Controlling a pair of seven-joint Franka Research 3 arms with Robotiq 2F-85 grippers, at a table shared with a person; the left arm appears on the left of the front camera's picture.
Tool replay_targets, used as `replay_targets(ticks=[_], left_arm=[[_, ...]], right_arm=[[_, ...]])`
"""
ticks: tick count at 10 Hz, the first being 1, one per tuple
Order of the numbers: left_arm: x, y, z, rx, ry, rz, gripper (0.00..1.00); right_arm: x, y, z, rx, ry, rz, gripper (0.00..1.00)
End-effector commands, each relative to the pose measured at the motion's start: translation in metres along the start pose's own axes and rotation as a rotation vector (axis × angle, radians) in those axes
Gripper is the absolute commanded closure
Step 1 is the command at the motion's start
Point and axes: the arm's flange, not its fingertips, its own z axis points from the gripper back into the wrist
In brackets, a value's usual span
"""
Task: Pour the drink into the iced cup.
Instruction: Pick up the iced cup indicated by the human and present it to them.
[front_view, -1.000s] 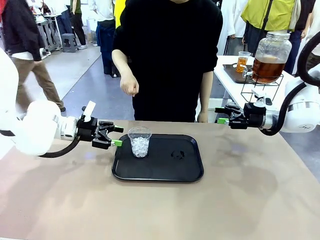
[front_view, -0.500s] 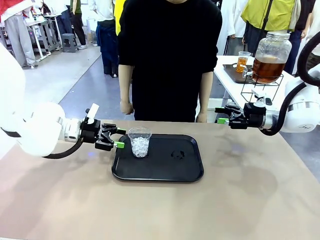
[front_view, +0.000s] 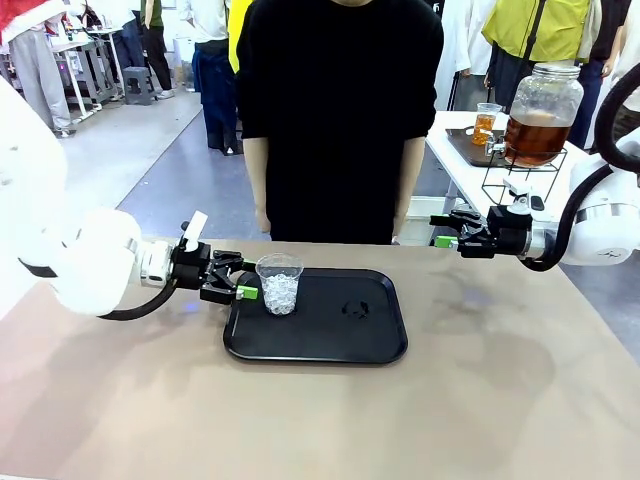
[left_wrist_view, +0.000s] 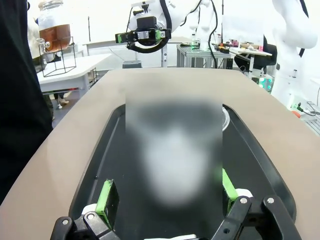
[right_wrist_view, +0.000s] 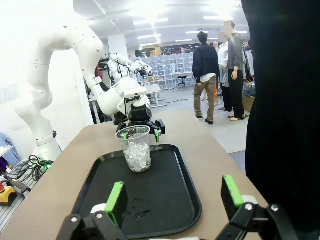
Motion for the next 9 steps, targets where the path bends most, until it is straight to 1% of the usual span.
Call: replay_targets(ticks=[1,5,9], left_arm=[[0.001,0.004,-0.008,0.008,-0.034,-0.007,0.00],[0.002,0.004,-0.019,-0.009,-0.040,-0.006,0.00],[0.009,-0.012,-0.030,-0.058,-0.061,-0.001,0.00]], right_arm=[[0.003,-0.001,-0.001,-0.004,-0.008,-0.002,0.00],[0.003,-0.001,-0.001,-0.004,-0.008,-0.002,0.00],[0.003,-0.001,-0.001,-0.004,-0.008,-0.002,0.00]])
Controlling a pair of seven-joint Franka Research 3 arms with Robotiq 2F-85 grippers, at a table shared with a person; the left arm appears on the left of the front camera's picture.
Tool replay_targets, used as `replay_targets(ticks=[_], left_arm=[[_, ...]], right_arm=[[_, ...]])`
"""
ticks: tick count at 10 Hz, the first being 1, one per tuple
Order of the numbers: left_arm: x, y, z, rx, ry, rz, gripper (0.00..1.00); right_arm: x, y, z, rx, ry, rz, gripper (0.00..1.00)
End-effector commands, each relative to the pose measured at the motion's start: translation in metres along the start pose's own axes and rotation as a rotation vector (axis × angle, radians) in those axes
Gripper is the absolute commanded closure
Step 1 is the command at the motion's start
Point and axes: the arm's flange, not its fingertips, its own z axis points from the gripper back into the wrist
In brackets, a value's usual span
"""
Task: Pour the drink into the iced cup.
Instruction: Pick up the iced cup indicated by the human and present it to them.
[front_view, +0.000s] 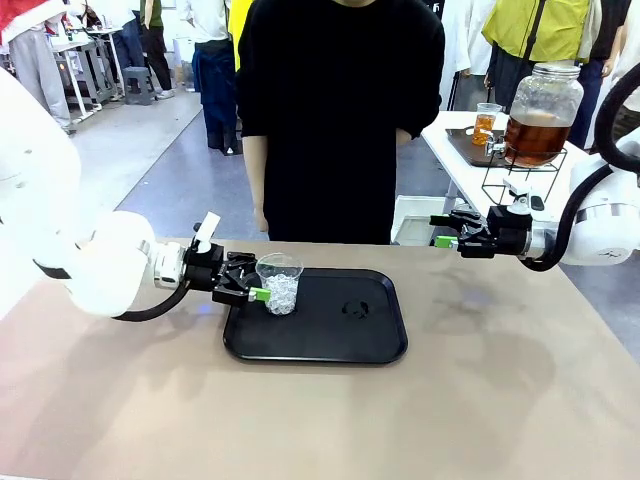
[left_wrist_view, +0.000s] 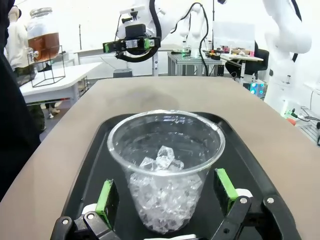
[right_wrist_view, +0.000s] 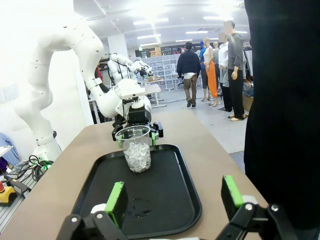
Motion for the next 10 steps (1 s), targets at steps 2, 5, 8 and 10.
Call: replay_targets(ticks=[2,5,8,10], left_arm=[[0.004,-0.009,-0.008,-0.011,-0.019,0.006,0.00],[0.002,-0.012,-0.017,0.003,-0.027,0.021,0.00],[-0.001,-0.012,-0.021,0.048,-0.047,0.015,0.00],[-0.002,-0.012,-0.024,0.075,-0.070,0.009,0.00]], right_arm=[[0.003,-0.001,-0.001,-0.004,-0.008,-0.002,0.00],[0.003,-0.001,-0.001,-0.004,-0.008,-0.002,0.00],[0.003,-0.001,-0.001,-0.004,-0.008,-0.002,0.00],[0.003,-0.001,-0.001,-0.004,-0.008,-0.002,0.00]])
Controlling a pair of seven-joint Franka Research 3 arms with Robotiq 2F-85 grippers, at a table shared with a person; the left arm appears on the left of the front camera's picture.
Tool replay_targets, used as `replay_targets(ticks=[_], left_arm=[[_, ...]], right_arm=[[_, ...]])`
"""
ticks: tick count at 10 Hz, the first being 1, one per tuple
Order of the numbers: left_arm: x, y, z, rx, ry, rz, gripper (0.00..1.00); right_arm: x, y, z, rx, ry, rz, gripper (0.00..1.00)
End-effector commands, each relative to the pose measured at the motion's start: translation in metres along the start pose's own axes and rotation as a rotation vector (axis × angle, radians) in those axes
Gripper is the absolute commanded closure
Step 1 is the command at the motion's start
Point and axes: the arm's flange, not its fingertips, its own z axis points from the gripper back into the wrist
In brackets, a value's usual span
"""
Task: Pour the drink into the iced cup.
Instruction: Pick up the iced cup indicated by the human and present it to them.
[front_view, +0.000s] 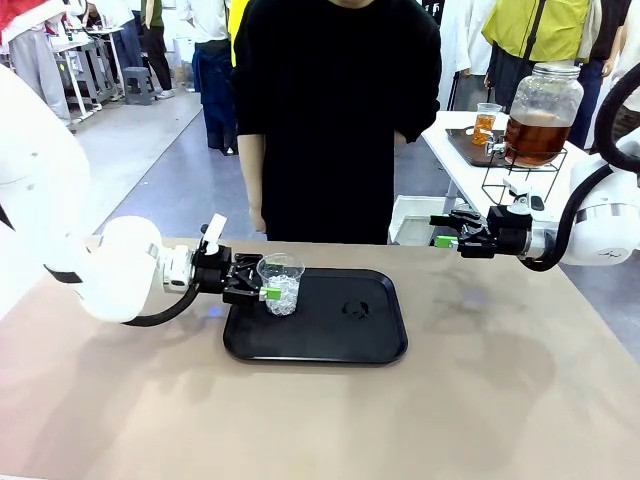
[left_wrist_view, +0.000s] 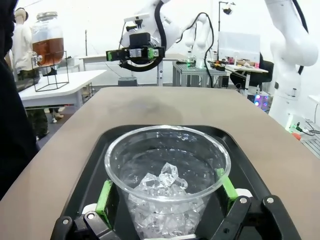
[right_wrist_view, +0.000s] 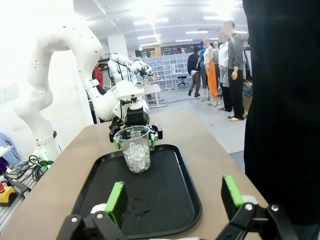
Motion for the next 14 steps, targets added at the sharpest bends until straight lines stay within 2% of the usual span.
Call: replay_targets(ticks=[1,4,5,6,11,12,14], left_arm=[[-0.004,-0.006,-0.006,0.045,-0.020,-0.019,0.00],[-0.007,-0.006,-0.009,0.029,-0.018,-0.001,0.00],[-0.007,-0.005,-0.010,0.030,-0.010,0.018,0.18],[-0.007,-0.005,-0.010,0.023,-0.020,-0.019,0.29],[0.000,-0.008,-0.008,0.064,-0.064,-0.032,0.29],[0.010,-0.009,-0.007,0.074,-0.090,-0.036,0.29],[0.039,-0.003,-0.013,0.078,-0.076,-0.045,0.29]], right_arm=[[0.003,-0.001,-0.001,-0.004,-0.008,-0.002,0.00],[0.003,-0.001,-0.001,-0.004,-0.008,-0.002,0.00],[0.003,-0.001,-0.001,-0.004,-0.008,-0.002,0.00],[0.003,-0.001,-0.001,-0.004,-0.008,-0.002,0.00],[0.003,-0.001,-0.001,-0.004,-0.008,-0.002,0.00],[0.003,-0.001,-0.001,-0.004,-0.008,-0.002,0.00],[0.003,-0.001,-0.001,-0.004,-0.008,-0.002,0.00]])
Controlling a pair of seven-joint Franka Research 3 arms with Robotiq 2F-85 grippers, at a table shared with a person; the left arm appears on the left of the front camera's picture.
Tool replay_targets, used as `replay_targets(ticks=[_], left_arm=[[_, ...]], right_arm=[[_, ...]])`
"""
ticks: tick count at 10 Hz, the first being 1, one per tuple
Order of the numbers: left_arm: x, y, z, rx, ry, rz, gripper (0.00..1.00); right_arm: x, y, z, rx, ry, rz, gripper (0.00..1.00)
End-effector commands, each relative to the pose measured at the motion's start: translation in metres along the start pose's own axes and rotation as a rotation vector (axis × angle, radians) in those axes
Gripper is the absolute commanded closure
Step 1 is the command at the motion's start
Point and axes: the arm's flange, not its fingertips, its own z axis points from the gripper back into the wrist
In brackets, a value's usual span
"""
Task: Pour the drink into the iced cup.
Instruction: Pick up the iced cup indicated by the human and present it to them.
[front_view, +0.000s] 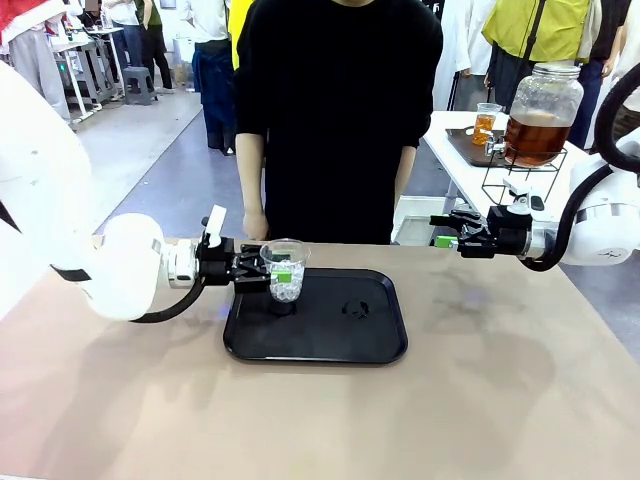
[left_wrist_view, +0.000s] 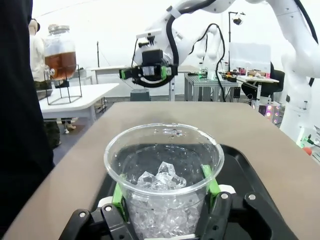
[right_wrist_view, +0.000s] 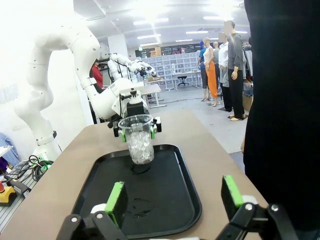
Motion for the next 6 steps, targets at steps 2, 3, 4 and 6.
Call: replay_targets(ticks=[2,3,4,6], left_arm=[[0.045,0.005,-0.017,0.018,-0.005,-0.019,0.29],[0.060,0.011,-0.023,0.019,0.003,-0.011,0.29],[0.072,0.018,-0.028,0.020,0.005,0.006,0.29],[0.089,0.031,-0.030,0.038,0.003,0.011,0.29]], right_arm=[[0.003,-0.001,-0.001,-0.004,-0.008,-0.002,0.00],[0.003,-0.001,-0.001,-0.004,-0.008,-0.002,0.00],[0.003,-0.001,-0.001,-0.004,-0.008,-0.002,0.00],[0.003,-0.001,-0.001,-0.004,-0.008,-0.002,0.00]])
